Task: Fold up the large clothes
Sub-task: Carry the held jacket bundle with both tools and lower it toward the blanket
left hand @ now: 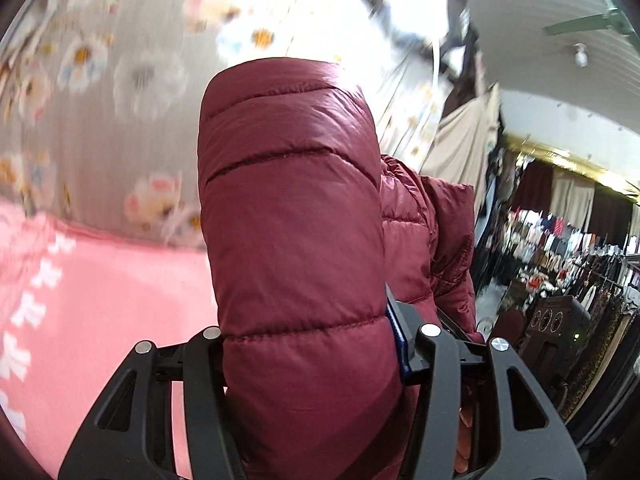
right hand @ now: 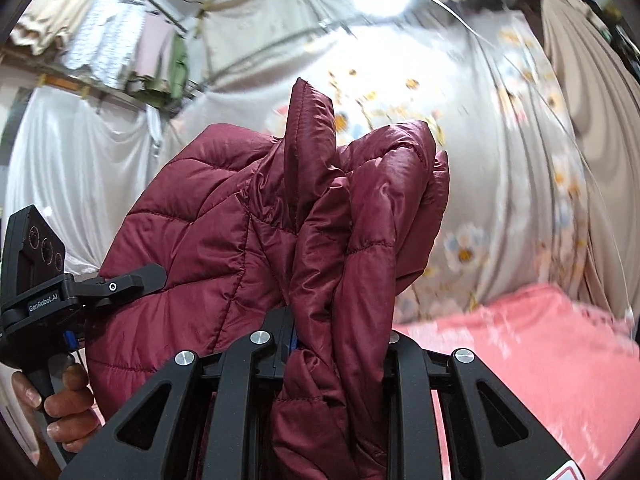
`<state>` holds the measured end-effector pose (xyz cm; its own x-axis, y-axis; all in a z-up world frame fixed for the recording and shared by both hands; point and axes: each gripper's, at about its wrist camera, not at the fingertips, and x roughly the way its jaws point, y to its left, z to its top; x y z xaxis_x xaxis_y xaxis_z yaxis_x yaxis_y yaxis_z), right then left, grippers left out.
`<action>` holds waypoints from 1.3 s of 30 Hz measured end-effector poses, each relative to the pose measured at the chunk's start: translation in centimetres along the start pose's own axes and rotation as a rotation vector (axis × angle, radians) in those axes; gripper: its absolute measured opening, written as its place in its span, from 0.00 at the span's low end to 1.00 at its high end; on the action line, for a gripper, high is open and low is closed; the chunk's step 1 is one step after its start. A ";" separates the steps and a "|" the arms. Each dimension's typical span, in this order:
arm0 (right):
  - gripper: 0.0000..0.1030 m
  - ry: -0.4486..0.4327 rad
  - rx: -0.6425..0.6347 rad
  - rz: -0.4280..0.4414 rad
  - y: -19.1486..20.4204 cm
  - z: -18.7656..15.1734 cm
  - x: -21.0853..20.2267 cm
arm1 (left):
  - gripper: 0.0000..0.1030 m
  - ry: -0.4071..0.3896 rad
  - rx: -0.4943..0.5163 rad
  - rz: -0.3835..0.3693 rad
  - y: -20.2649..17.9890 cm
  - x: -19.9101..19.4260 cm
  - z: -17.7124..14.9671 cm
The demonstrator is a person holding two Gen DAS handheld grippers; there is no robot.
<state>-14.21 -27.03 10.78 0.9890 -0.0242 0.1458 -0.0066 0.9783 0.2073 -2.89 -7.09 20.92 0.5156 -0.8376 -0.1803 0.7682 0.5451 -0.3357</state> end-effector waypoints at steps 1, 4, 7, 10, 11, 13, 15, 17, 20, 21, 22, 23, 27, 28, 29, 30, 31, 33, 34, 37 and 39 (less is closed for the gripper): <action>0.19 -0.024 -0.013 0.019 0.6 0.6 0.1 | 0.49 -0.026 0.012 -0.002 0.0 -0.8 0.5; 0.20 -0.075 -0.042 0.074 2.2 1.8 0.6 | 0.49 -0.112 0.054 -0.002 0.3 -3.5 2.2; 0.20 -0.101 -0.073 0.108 4.2 2.3 1.7 | 0.50 -0.168 0.081 0.014 1.4 -5.3 3.5; 0.20 -0.088 -0.078 0.139 5.6 1.6 3.9 | 0.51 -0.201 0.094 0.040 3.1 -6.6 4.2; 0.20 -0.073 -0.071 0.149 6.0 1.1 4.6 | 0.51 -0.203 0.090 0.051 3.9 -6.9 4.1; 0.20 -0.044 -0.063 0.161 6.7 0.0 6.1 | 0.51 -0.196 0.074 0.080 5.8 -7.4 4.0; 0.20 -0.003 -0.056 0.166 7.4 -1.6 8.0 | 0.51 -0.185 0.060 0.107 7.3 -7.5 3.8; 0.20 0.046 -0.045 0.169 7.9 -3.4 10.1 | 0.51 -0.162 0.043 0.146 9.7 -6.9 3.2; 0.20 0.114 -0.027 0.169 8.4 -6.1 12.9 | 0.51 -0.127 0.012 0.191 12.5 -6.4 2.1; 0.20 0.132 -0.023 0.168 8.6 -6.8 13.6 | 0.51 -0.110 -0.004 0.208 13.9 -6.0 1.7; 0.20 0.157 -0.016 0.167 8.7 -7.9 14.6 | 0.51 -0.096 -0.018 0.221 15.0 -5.5 1.3; 0.20 0.171 -0.013 0.166 8.8 -8.5 15.2 | 0.51 -0.078 -0.032 0.238 16.4 -4.9 0.8; 0.20 0.245 0.008 0.159 8.8 -11.9 18.6 | 0.51 -0.027 -0.068 0.281 20.2 -3.1 -1.1; 0.20 0.256 0.009 0.157 8.8 -12.5 19.3 | 0.51 -0.018 -0.073 0.290 20.9 -2.7 -1.4; 0.20 0.269 0.011 0.155 8.8 -13.2 19.9 | 0.51 -0.003 -0.080 0.299 22.1 -2.0 -2.0; 0.20 0.286 0.014 0.152 8.7 -14.0 20.7 | 0.51 0.006 -0.084 0.303 22.8 -1.6 -2.5; 0.20 0.303 0.019 0.149 8.6 -14.8 21.4 | 0.51 0.021 -0.093 0.310 23.8 -1.0 -3.0; 0.20 0.330 0.027 0.143 8.4 -16.2 22.6 | 0.51 0.048 -0.115 0.319 25.8 0.1 -3.7; 0.20 0.345 0.030 0.139 8.2 -17.0 23.3 | 0.51 0.061 -0.126 0.323 26.6 0.6 -4.2; 0.20 0.385 0.040 0.128 7.9 -19.0 24.8 | 0.51 0.095 -0.150 0.333 28.8 2.0 -5.4; 0.20 0.414 0.048 0.119 7.5 -20.4 25.7 | 0.51 0.121 -0.163 0.343 30.1 3.0 -6.2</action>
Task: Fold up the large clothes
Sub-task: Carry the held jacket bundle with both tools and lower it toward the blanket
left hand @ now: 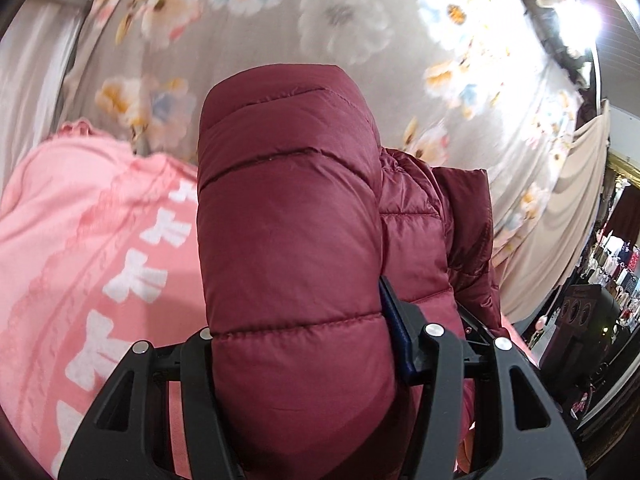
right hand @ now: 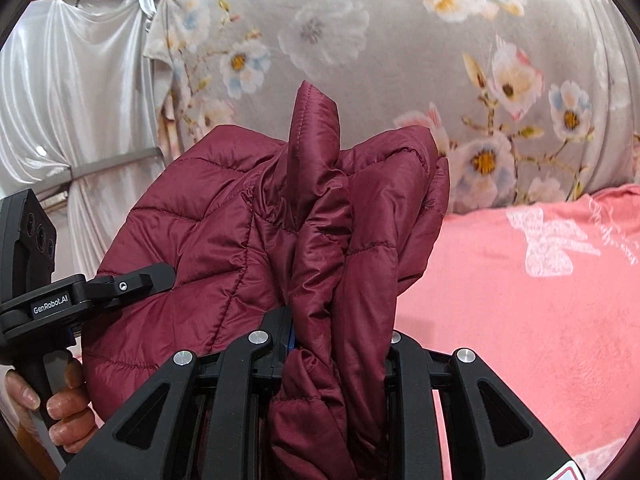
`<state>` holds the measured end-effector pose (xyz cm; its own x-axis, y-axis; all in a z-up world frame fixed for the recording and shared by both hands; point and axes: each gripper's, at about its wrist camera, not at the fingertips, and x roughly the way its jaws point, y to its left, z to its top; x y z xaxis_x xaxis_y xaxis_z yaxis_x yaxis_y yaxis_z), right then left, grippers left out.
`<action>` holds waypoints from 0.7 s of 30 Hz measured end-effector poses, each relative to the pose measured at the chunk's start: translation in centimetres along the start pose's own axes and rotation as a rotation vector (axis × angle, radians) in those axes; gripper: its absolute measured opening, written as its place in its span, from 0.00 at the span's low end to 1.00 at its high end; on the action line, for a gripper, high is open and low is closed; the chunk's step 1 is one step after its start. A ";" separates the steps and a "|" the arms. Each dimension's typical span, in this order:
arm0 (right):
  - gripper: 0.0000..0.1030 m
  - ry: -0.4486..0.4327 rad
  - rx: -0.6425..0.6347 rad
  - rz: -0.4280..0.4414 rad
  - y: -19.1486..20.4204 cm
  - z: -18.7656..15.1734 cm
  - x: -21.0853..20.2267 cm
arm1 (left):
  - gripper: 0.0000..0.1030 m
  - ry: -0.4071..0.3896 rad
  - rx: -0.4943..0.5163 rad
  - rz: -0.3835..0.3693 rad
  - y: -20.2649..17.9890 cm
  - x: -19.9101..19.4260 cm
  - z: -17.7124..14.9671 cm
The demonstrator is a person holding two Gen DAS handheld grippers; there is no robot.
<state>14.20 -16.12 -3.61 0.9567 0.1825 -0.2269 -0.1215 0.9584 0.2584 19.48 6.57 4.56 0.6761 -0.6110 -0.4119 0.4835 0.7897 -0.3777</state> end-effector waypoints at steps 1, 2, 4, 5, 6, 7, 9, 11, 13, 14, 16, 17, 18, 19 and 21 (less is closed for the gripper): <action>0.20 0.011 0.005 -0.004 -0.2 -0.3 0.6 | 0.51 0.011 -0.004 0.005 0.4 0.7 -0.2; 0.20 0.026 0.011 -0.010 -0.6 -0.7 1.3 | 0.51 0.023 -0.008 0.008 0.8 1.3 -0.4; 0.20 0.043 0.021 -0.019 -1.0 -1.3 2.3 | 0.51 0.047 -0.017 0.015 1.6 2.8 -0.9; 0.20 0.055 0.027 -0.025 -1.3 -1.6 2.9 | 0.51 0.061 -0.021 0.018 2.1 3.7 -1.2; 0.20 0.061 0.031 -0.029 -1.5 -1.8 3.2 | 0.51 0.069 -0.023 0.018 2.4 4.2 -1.4; 0.20 0.072 0.038 -0.034 -1.8 -2.2 3.7 | 0.51 0.080 -0.025 0.019 2.8 4.9 -1.6; 0.20 0.090 0.049 -0.044 -2.3 -2.7 4.5 | 0.51 0.101 -0.029 0.020 3.3 6.1 -2.0; 0.20 0.113 0.063 -0.051 -2.8 -3.3 5.3 | 0.51 0.123 -0.026 0.024 3.7 7.3 -2.4; 0.20 0.134 0.072 -0.061 -3.3 -4.0 6.0 | 0.51 0.141 -0.018 0.031 4.0 8.2 -2.9; 0.20 0.143 0.076 -0.067 -3.5 -4.2 6.2 | 0.51 0.149 -0.014 0.034 4.1 8.6 -3.1; 0.20 0.161 0.079 -0.076 -3.7 -4.8 6.8 | 0.51 0.167 -0.015 0.036 4.4 9.5 -3.7; 0.20 0.168 0.080 -0.078 -3.8 -5.0 7.0 | 0.51 0.174 -0.018 0.037 4.6 9.8 -3.8; 0.20 0.178 0.081 -0.081 -3.9 -5.3 7.2 | 0.51 0.186 -0.023 0.039 4.8 10.3 -4.2; 0.20 0.188 0.082 -0.085 -4.1 -5.7 7.5 | 0.51 0.192 -0.027 0.041 5.0 10.6 -4.4; 0.20 0.203 0.085 -0.089 -4.2 -6.2 7.8 | 0.51 0.206 -0.030 0.048 5.3 11.1 -4.9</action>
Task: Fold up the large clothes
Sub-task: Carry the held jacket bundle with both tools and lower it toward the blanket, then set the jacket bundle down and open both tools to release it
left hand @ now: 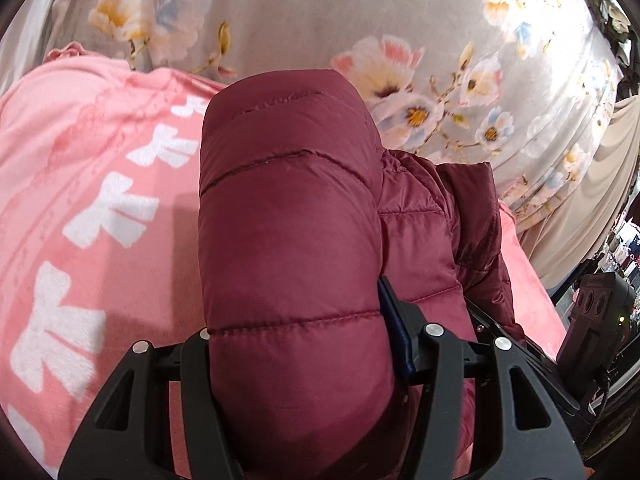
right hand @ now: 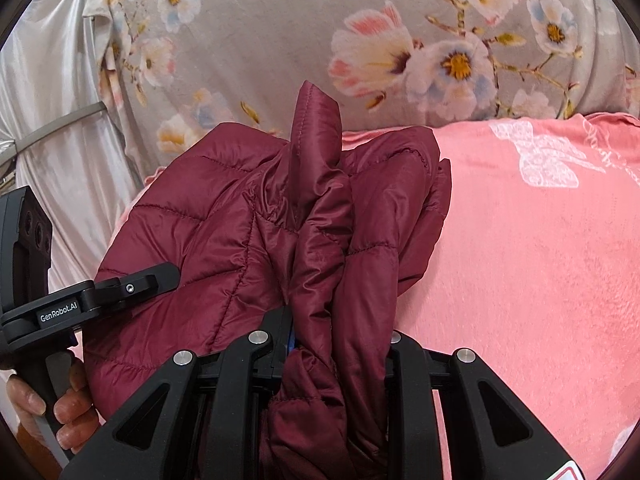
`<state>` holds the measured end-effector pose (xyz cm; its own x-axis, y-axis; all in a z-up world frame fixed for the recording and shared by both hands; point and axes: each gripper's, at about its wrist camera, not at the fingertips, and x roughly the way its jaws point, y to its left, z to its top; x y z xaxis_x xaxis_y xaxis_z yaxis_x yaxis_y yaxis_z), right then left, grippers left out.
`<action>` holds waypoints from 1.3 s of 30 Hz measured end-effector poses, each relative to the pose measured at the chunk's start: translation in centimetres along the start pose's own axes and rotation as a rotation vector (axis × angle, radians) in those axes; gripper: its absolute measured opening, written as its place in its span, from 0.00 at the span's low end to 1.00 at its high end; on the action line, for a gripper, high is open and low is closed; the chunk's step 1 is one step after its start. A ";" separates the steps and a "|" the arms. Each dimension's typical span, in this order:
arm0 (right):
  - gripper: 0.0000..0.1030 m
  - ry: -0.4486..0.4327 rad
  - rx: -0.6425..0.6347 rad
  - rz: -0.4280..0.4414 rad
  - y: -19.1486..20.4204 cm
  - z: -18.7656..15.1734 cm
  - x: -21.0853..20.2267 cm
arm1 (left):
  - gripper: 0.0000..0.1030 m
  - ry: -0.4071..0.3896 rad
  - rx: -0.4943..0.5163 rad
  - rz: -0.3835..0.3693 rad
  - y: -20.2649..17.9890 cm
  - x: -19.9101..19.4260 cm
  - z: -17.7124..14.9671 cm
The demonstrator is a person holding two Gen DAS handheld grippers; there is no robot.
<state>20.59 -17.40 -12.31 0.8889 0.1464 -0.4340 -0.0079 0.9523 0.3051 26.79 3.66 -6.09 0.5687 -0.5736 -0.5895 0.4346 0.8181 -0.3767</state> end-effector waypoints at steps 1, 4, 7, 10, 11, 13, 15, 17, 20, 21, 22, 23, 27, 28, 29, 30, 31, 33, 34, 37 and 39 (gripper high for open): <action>0.20 0.005 0.002 -0.003 -0.1 -0.3 0.2 | 0.51 0.006 0.000 0.004 0.1 0.3 -0.2; 0.20 0.012 0.006 -0.008 -0.4 -0.7 0.6 | 0.51 0.020 0.006 0.016 0.4 1.0 -0.7; 0.20 0.020 0.014 -0.011 -0.6 -0.8 0.8 | 0.51 0.018 0.018 0.020 0.6 1.3 -1.0; 0.21 0.031 0.026 -0.011 -1.0 -0.8 1.0 | 0.52 0.020 0.021 0.021 0.8 1.7 -1.1; 0.21 0.036 0.031 -0.010 -1.1 -0.8 1.1 | 0.52 0.021 0.019 0.022 1.0 1.8 -1.2; 0.21 0.047 0.035 -0.011 -1.1 -0.8 1.3 | 0.53 0.023 0.012 0.023 1.3 2.1 -1.4; 0.22 0.061 0.039 -0.014 -1.2 -0.7 1.6 | 0.54 0.024 -0.002 0.021 1.7 2.4 -1.6; 0.23 0.074 0.047 -0.015 -1.3 -0.7 1.9 | 0.55 0.024 -0.016 0.019 2.1 2.6 -1.8; 0.25 0.093 0.060 -0.013 -1.6 -0.8 2.3 | 0.56 0.023 -0.021 0.020 2.4 2.8 -2.0; 0.25 0.098 0.064 -0.014 -1.7 -0.8 2.4 | 0.56 0.024 -0.020 0.022 2.4 2.9 -2.1; 0.27 0.104 0.066 -0.016 -1.7 -0.8 2.5 | 0.57 0.024 -0.020 0.024 2.5 3.0 -2.2; 0.28 0.109 0.067 -0.019 -1.7 -0.8 2.5 | 0.58 0.025 -0.022 0.024 2.6 3.1 -2.2; 0.39 0.137 0.080 -0.033 -1.9 -0.9 3.0 | 0.62 0.031 -0.037 0.032 3.1 3.5 -2.4; 0.44 0.143 0.088 -0.040 -2.0 -0.9 3.1 | 0.64 0.033 -0.041 0.035 3.2 3.6 -2.4; 0.54 0.148 0.098 -0.052 -2.2 -0.9 3.1 | 0.68 0.035 -0.047 0.039 3.3 3.7 -2.4; 0.58 0.152 0.112 -0.072 -2.4 -0.9 2.9 | 0.71 0.037 -0.058 0.054 3.5 3.8 -2.4; 0.63 0.156 0.125 -0.084 -2.6 -0.9 2.6 | 0.78 0.040 -0.068 0.070 3.7 3.8 -2.3; 0.64 0.160 0.150 -0.084 -3.1 -1.0 1.1 | 0.84 0.049 -0.089 0.094 4.0 3.8 -2.1; 0.64 0.155 0.156 -0.083 -3.2 -1.0 0.2 | 0.85 0.055 -0.094 0.108 4.0 3.5 -2.0; 0.63 0.084 0.119 -0.115 -3.2 -1.0 -4.5 | 0.84 0.029 -0.107 0.152 3.9 0.7 -1.6; 0.44 0.026 0.077 -0.131 -2.5 -0.9 -7.5 | 0.84 -0.009 -0.130 0.162 3.6 -2.2 -1.5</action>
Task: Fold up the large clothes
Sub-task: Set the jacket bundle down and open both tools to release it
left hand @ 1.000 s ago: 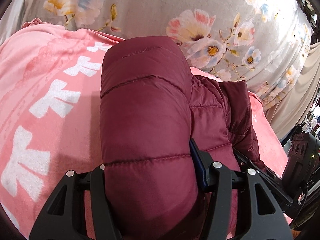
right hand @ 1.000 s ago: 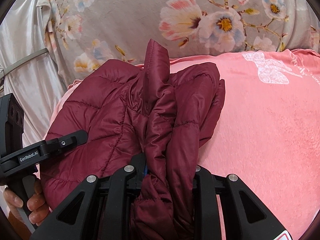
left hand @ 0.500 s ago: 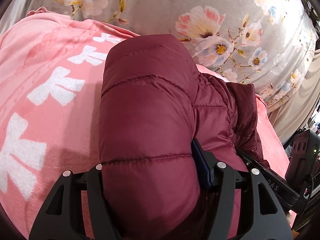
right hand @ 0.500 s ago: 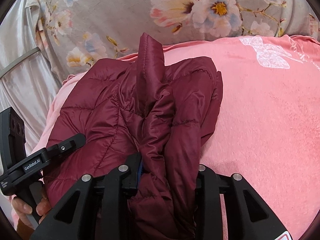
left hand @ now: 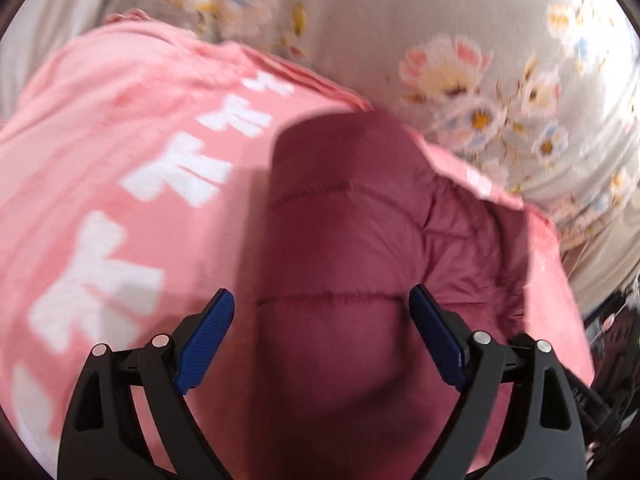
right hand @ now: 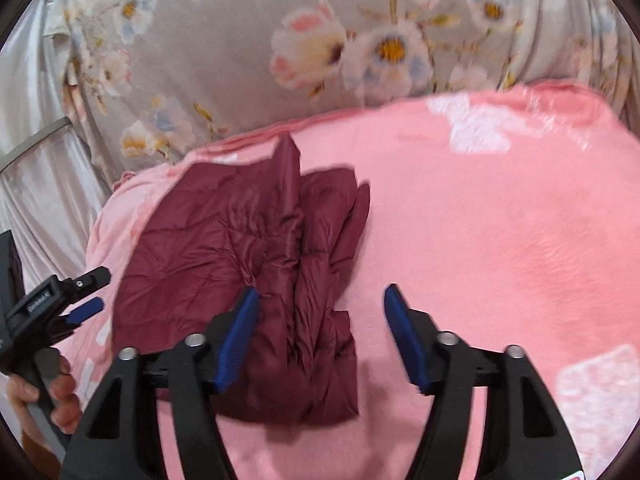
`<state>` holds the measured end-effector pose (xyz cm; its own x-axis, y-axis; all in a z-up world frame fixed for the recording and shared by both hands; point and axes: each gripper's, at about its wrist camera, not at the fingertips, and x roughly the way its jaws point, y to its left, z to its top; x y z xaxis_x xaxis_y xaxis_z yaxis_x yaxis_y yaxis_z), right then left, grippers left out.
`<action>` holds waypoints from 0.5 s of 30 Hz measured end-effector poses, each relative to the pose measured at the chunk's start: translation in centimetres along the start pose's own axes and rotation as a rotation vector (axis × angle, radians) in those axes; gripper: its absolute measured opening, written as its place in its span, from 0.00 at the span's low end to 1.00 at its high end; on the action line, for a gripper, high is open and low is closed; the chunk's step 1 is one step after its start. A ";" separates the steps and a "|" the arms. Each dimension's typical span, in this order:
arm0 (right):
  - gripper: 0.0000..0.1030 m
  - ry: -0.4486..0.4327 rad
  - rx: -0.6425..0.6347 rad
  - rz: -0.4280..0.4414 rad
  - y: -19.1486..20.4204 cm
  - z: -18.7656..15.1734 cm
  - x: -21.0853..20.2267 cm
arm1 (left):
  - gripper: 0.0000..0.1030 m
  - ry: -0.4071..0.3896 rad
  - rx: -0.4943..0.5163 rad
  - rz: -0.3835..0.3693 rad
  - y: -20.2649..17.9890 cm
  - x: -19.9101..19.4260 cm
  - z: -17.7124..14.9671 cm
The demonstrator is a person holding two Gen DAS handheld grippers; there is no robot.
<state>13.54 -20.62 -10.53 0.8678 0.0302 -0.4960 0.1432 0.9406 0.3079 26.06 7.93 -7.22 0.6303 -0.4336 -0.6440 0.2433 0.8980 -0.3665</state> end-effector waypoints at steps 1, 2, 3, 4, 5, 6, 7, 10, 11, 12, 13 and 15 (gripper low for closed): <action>0.22 -0.011 -0.026 0.003 0.5 0.0 -1.1 | 0.84 -0.020 -0.009 0.009 -0.1 -1.7 -0.1; 0.08 -0.013 -0.066 0.001 1.3 -0.2 -2.1 | 0.84 -0.043 -0.009 0.030 -0.4 -3.7 -0.3; 0.04 -0.011 -0.089 0.004 1.9 -0.4 -2.5 | 0.83 -0.053 0.001 0.059 -0.9 -4.9 -0.6; 0.02 -0.006 -0.112 0.013 2.5 -0.6 -2.7 | 0.82 -0.062 0.021 0.097 -1.6 -5.9 -1.0; 0.01 0.010 -0.144 0.025 3.4 -1.0 -2.7 | 0.80 -0.067 0.045 0.136 -2.3 -6.6 -1.4; 0.00 0.019 -0.167 0.024 3.9 -1.4 -2.6 | 0.78 -0.070 0.071 0.181 -3.0 -7.2 -2.2; 0.00 0.030 -0.195 0.014 4.5 -1.9 -2.3 | 0.76 -0.063 0.083 0.208 -3.5 -7.2 -2.6; 0.00 0.090 -0.229 -0.003 4.8 -3.2 -1.0 | 0.67 0.007 0.076 0.237 -3.9 -6.1 -4.3; 0.00 0.111 -0.234 -0.021 4.6 -3.5 -0.3 | 0.64 0.033 0.061 0.237 -3.7 -5.6 -4.7; 0.00 0.124 -0.233 -0.036 4.3 -3.8 0.1 | 0.64 0.059 0.046 0.237 -3.4 -5.1 -5.2; 0.00 0.137 -0.227 -0.047 3.9 -3.9 0.5 | 0.63 0.071 0.038 0.245 -3.2 -4.7 -5.6; 0.00 0.172 -0.208 -0.065 3.0 -4.2 1.7 | 0.64 0.085 0.035 0.278 -2.8 -4.1 -6.4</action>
<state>13.43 -16.29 -13.83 0.7641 0.0078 -0.6450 0.0798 0.9911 0.1064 18.12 6.73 -7.84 0.6124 -0.1740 -0.7711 0.0960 0.9846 -0.1460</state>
